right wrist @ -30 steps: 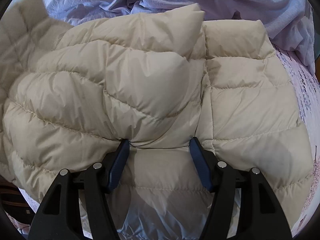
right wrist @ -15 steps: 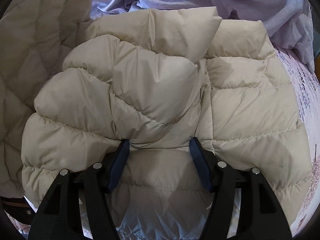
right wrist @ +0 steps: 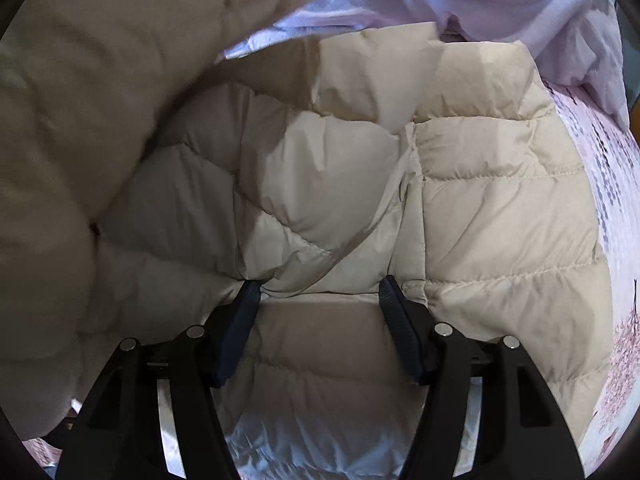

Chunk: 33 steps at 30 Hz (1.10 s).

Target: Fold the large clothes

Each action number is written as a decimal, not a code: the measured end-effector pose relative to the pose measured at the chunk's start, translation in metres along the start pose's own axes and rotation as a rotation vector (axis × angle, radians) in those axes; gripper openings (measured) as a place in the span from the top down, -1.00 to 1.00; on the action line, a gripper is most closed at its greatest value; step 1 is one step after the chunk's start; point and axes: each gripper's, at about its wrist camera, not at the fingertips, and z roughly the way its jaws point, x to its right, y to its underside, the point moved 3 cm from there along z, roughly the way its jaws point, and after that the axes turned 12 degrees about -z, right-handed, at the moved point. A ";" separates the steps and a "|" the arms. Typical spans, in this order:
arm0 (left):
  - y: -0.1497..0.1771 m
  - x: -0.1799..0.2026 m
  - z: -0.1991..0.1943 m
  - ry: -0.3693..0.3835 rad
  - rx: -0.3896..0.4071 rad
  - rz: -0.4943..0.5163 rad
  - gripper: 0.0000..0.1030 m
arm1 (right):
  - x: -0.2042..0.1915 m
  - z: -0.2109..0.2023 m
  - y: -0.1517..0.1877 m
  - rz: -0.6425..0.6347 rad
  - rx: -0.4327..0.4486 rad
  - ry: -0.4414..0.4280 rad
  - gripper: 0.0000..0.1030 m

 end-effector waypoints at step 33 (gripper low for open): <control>0.041 0.067 0.097 -0.023 -0.205 0.073 0.26 | 0.068 -0.079 0.077 0.114 0.044 0.051 -0.24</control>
